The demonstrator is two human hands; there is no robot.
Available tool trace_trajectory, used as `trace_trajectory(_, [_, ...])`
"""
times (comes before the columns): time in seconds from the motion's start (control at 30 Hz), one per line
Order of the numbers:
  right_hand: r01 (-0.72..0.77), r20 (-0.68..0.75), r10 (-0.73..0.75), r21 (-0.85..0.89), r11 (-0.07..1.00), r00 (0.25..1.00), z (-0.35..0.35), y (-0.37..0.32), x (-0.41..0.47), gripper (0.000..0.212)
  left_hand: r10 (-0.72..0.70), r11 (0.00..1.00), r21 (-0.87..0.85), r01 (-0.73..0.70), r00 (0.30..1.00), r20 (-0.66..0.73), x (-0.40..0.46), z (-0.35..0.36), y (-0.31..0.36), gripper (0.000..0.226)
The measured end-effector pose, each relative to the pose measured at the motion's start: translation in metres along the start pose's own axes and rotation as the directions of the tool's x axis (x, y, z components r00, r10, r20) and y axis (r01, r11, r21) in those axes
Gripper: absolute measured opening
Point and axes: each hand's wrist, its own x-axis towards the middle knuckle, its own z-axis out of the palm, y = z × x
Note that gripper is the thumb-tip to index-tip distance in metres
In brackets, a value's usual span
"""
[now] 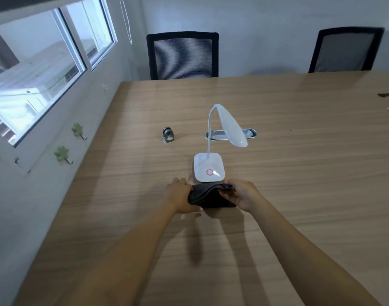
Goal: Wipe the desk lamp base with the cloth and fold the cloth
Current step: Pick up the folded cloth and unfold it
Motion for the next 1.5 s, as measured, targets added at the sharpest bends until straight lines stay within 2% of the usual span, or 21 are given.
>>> trace_trajectory(0.07, [-0.007,0.015,0.007,0.003,1.000,1.000,0.000,-0.003,-0.003,0.007,-0.021,1.000,-0.002,0.020,0.999,-0.034,-0.002,0.000,0.005,0.053])
trace_trajectory(0.13, [-0.010,0.073,0.009,0.010,1.000,0.997,-0.002,-0.007,-0.004,0.006,-0.033,0.996,-0.079,0.029,0.998,-0.051,-0.004,-0.002,0.006,0.038])
trace_trajectory(0.2, [0.002,0.159,0.003,-0.033,0.999,0.987,-0.006,-0.010,-0.004,0.013,-0.053,0.978,-0.207,0.041,0.997,-0.055,-0.007,-0.007,0.004,0.040])
trace_trajectory(0.27, [0.081,0.217,-0.042,-0.172,0.982,0.975,-0.009,-0.012,-0.006,0.016,-0.067,0.932,-0.360,0.043,0.996,-0.056,-0.008,-0.015,0.000,0.038])
trace_trajectory(0.37, [0.256,0.227,-0.162,-0.486,0.836,0.960,-0.010,-0.013,-0.010,0.011,-0.105,0.854,-0.515,0.072,0.994,-0.035,-0.006,-0.029,-0.009,0.013])
trace_trajectory(0.4, [0.307,0.220,-0.219,-0.568,0.763,0.951,-0.010,-0.014,-0.012,0.009,-0.109,0.830,-0.553,0.073,0.993,-0.032,-0.003,-0.033,-0.012,0.011])
trace_trajectory(0.47, [0.388,0.193,-0.360,-0.686,0.615,0.913,-0.013,-0.019,-0.013,0.020,-0.130,0.780,-0.620,0.084,0.991,-0.029,0.002,-0.041,-0.019,0.012])
trace_trajectory(0.5, [0.411,0.194,-0.397,-0.697,0.588,0.897,-0.015,-0.022,-0.014,0.022,-0.144,0.748,-0.657,0.095,0.989,-0.021,0.004,-0.046,-0.022,0.015])
trace_trajectory(0.53, [0.424,0.207,-0.399,-0.683,0.595,0.893,-0.016,-0.025,-0.017,0.020,-0.153,0.711,-0.694,0.109,0.988,-0.001,0.005,-0.050,-0.024,0.016])
trace_trajectory(0.6, [0.411,0.265,-0.314,-0.602,0.684,0.912,-0.019,-0.029,-0.019,0.015,-0.137,0.643,-0.752,0.144,0.988,0.072,0.005,-0.060,-0.026,0.010])
trace_trajectory(0.73, [0.299,0.449,-0.150,-0.283,0.911,0.881,-0.025,-0.027,-0.018,0.027,-0.077,0.538,-0.807,0.243,0.968,0.240,0.002,-0.075,-0.026,0.009])
trace_trajectory(0.8, [0.205,0.494,-0.098,-0.167,0.964,0.864,-0.027,-0.020,-0.015,0.032,-0.068,0.517,-0.811,0.275,0.957,0.281,0.002,-0.078,-0.025,0.008])
trace_trajectory(0.87, [0.108,0.492,-0.033,-0.125,0.986,0.870,-0.028,-0.013,-0.015,0.036,-0.074,0.500,-0.817,0.289,0.954,0.292,0.003,-0.077,-0.023,0.006])
trace_trajectory(1.0, [-0.065,0.420,0.078,-0.046,0.997,0.904,-0.030,0.002,-0.012,0.046,-0.082,0.490,-0.819,0.297,0.952,0.296,0.009,-0.067,-0.021,0.011])
trace_trajectory(1.13, [-0.153,0.465,0.066,0.153,0.976,0.883,-0.033,0.018,-0.010,0.068,-0.058,0.439,-0.847,0.298,0.951,0.305,0.015,-0.055,-0.016,0.011])
trace_trajectory(1.2, [-0.269,0.511,0.071,0.326,0.906,0.857,-0.036,0.030,-0.008,0.080,-0.045,0.417,-0.858,0.300,0.949,0.311,0.017,-0.053,-0.011,0.010])
trace_trajectory(1.27, [-0.372,0.542,0.055,0.497,0.784,0.839,-0.037,0.040,-0.005,0.097,-0.028,0.413,-0.858,0.306,0.946,0.324,0.018,-0.053,-0.006,0.009])
trace_trajectory(1.4, [-0.430,0.515,0.095,0.586,0.687,0.852,-0.033,0.050,-0.008,0.085,-0.025,0.429,-0.844,0.322,0.938,0.345,0.025,-0.053,0.002,0.015])
trace_trajectory(1.43, [-0.414,0.501,0.098,0.573,0.707,0.860,-0.032,0.050,-0.007,0.079,-0.034,0.432,-0.840,0.328,0.937,0.348,0.027,-0.052,0.003,0.017])
trace_trajectory(1.5, [-0.307,0.429,0.089,0.471,0.827,0.899,-0.026,0.047,-0.008,0.055,-0.056,0.434,-0.837,0.335,0.936,0.346,0.031,-0.050,0.005,0.020])
